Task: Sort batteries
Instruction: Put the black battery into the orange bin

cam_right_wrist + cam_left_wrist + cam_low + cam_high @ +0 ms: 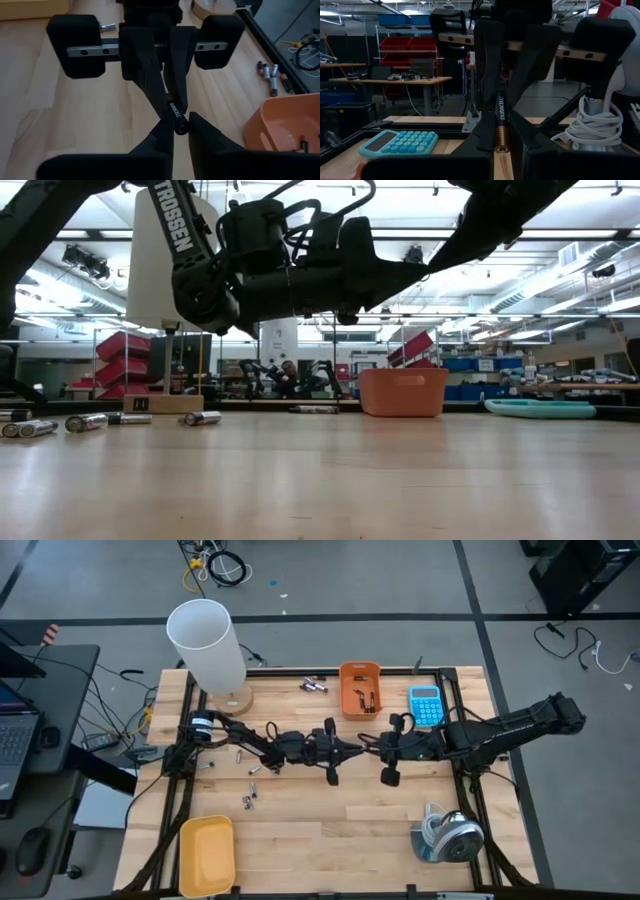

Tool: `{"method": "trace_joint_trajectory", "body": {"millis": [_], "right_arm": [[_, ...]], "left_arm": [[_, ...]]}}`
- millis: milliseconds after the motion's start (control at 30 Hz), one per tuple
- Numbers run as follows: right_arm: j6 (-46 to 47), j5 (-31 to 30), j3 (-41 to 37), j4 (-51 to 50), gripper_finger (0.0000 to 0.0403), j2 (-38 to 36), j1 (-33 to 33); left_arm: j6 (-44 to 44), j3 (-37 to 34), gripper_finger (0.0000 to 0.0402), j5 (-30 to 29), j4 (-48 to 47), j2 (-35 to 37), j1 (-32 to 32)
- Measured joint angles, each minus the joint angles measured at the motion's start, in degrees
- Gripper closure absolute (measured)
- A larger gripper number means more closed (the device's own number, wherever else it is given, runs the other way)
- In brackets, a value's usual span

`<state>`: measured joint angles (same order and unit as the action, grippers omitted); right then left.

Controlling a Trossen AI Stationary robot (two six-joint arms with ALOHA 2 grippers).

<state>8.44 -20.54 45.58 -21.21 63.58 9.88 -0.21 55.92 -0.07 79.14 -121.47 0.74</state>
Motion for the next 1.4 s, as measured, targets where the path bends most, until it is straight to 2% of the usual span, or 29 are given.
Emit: {"method": "trace_joint_trajectory", "body": {"millis": [133, 400, 700, 1067, 1233, 1400], "right_arm": [[-0.27, 0.92, 0.00, -0.06, 0.0391, -0.03, -0.01], [0.34, 0.84, 0.00, 0.18, 0.0390, 0.04, -0.07], [0.92, 0.93, 0.86, -1.24, 0.0390, 0.04, -1.46], [2.18, 1.23, 13.90, -13.73, 0.0390, 0.04, -9.97], [0.54, 5.34, 15.45, -13.90, 0.0390, 0.13, -15.01], [-0.35, 5.41, 15.49, -15.07, 0.0390, 1.91, -19.53]], "left_arm": [[0.02, 0.00, 0.0368, 0.58, -0.03, -0.02, -0.03], [-0.17, 0.09, 0.0317, 0.17, -1.00, -0.02, -0.05], [-3.78, 0.11, 0.0271, 0.38, -7.09, 0.02, -0.08], [-6.32, 0.04, 0.0266, 6.67, -10.77, 0.00, -0.16], [-7.27, 0.04, 0.0266, 11.56, -8.12, 0.00, -0.16], [-7.32, 0.02, 0.0273, 13.77, -4.73, 0.31, -0.49]]}}
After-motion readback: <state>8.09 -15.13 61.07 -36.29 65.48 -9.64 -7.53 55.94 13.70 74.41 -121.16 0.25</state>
